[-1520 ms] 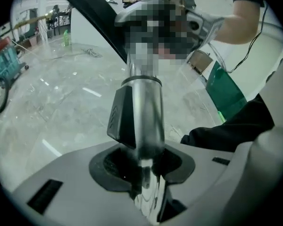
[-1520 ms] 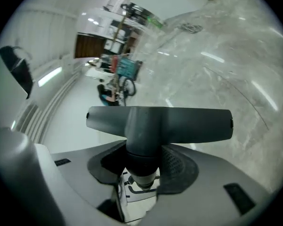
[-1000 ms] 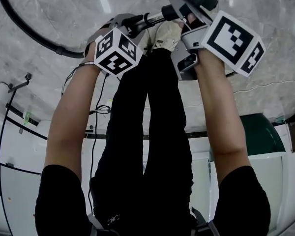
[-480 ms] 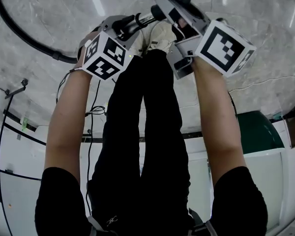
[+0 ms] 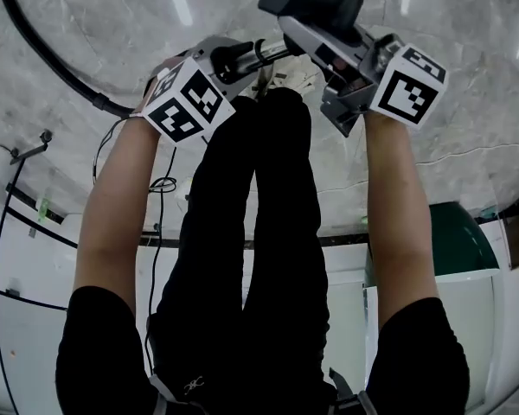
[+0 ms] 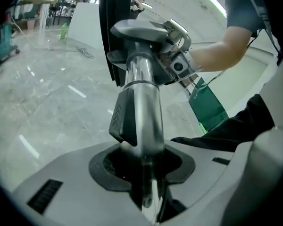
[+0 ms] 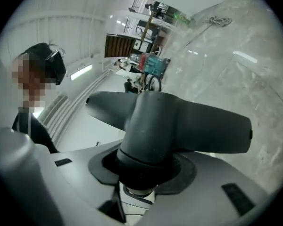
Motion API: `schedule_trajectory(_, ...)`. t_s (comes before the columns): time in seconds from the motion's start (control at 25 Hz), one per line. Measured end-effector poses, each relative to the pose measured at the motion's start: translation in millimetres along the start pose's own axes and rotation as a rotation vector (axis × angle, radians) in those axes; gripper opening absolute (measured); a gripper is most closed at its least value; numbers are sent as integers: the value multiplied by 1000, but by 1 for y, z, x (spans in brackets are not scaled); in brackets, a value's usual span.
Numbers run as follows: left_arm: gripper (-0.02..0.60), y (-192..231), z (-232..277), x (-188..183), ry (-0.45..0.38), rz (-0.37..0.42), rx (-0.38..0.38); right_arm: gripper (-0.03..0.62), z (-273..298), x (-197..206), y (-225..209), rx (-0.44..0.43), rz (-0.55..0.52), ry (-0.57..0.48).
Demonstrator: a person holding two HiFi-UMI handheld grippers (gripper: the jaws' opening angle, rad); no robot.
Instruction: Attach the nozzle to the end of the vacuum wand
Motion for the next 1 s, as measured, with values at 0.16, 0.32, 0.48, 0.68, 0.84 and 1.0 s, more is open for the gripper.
schedule_trajectory(0.16,150,1,14,8,47,-40,-21,170,-9,15,-34,288,175,-117)
schedule_trajectory(0.32,149,1,22,16,104,6,-40,170,-10,24,-30,399,215,-184)
schedule_trajectory(0.48,149,9,28,2,63,-1,-15,172,-19,9,-41,417,184,-276)
schedule_trajectory(0.68,149,36,43,-2,85,-17,-109,250,-39,17,-54,387,374,-258)
schedule_trajectory(0.84,149,57,69,9,159,-41,-151,226,-90,32,-62,504,324,-180)
schedule_trajectory(1.0,149,78,109,34,284,-79,-154,17,-113,30,-65,567,141,-123)
Point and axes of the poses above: the fingertips, and each gripper's own axes: z forward along the fingers, y to its left, x out of its underside, the point moved 3 cm from there along -z, backward along the fingers
